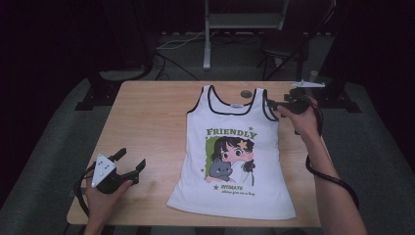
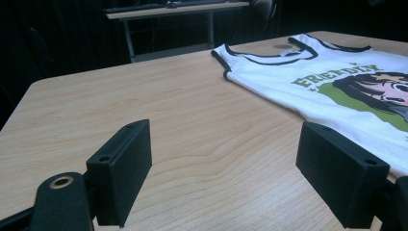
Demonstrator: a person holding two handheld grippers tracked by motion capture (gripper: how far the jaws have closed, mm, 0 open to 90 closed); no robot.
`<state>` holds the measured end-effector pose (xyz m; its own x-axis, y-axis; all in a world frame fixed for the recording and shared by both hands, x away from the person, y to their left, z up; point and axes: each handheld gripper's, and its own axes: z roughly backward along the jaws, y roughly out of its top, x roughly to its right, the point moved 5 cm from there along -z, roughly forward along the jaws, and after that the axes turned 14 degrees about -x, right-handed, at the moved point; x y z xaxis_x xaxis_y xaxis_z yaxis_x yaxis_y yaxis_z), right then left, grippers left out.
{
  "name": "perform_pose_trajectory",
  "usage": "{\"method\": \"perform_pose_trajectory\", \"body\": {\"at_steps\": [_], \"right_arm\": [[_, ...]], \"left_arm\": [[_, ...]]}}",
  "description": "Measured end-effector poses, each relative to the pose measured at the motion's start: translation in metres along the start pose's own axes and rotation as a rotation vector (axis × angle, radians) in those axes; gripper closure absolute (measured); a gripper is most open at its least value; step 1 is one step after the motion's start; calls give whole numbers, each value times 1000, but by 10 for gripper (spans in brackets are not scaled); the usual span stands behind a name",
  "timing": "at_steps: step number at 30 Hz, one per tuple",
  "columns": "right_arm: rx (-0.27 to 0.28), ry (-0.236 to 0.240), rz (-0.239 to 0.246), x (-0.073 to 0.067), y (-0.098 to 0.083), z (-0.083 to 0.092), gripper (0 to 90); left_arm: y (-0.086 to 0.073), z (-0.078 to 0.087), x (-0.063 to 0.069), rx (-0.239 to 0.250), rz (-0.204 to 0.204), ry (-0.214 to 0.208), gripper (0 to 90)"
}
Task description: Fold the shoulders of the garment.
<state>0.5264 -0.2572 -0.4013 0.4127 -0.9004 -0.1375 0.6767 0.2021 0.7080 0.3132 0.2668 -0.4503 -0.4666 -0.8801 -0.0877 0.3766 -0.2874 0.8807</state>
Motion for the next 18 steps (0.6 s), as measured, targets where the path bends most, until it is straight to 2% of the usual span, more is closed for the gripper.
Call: {"method": "perform_pose_trajectory", "body": {"at_steps": [6, 14, 18], "right_arm": [[-22, 18, -29, 6, 10, -22, 152], [-61, 23, -63, 16, 12, -48, 154], [-68, 31, -80, 20, 11, -57, 211]], "left_arm": [[0, 0, 1, -5, -6, 5, 196], [0, 0, 0, -4, -4, 9, 196], [0, -1, 1, -9, -14, 11, 196]]}}
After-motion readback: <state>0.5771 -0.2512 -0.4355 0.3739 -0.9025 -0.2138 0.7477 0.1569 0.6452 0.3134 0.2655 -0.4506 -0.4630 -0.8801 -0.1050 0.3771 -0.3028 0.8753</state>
